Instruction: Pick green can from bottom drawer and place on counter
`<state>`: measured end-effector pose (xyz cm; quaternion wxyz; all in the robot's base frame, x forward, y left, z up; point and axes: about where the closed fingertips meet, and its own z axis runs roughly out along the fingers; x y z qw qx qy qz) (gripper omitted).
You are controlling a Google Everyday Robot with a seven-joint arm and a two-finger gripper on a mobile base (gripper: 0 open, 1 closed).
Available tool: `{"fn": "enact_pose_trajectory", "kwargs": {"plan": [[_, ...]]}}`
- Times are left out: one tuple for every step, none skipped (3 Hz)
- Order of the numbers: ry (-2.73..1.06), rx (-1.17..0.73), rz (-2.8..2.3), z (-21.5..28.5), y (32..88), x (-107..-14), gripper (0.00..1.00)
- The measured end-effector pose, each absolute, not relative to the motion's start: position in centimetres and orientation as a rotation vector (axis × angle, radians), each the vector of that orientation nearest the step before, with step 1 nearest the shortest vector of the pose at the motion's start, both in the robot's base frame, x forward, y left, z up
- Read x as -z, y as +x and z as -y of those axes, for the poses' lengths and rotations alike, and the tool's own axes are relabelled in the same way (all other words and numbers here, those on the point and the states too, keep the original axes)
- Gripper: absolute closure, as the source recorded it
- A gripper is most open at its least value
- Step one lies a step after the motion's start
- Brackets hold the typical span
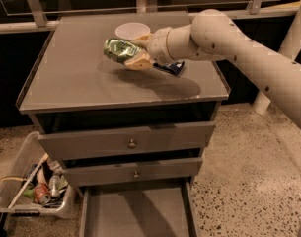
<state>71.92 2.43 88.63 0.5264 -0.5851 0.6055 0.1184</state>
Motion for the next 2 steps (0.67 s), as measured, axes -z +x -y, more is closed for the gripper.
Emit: {"fn": "enact_pose_trajectory", "kwargs": {"plan": [[-1.382, -0.269, -1.446, -1.83, 72.15, -88.83, 1.00], [-1.382, -0.268, -1.446, -1.82, 72.16, -88.83, 0.82]]}}
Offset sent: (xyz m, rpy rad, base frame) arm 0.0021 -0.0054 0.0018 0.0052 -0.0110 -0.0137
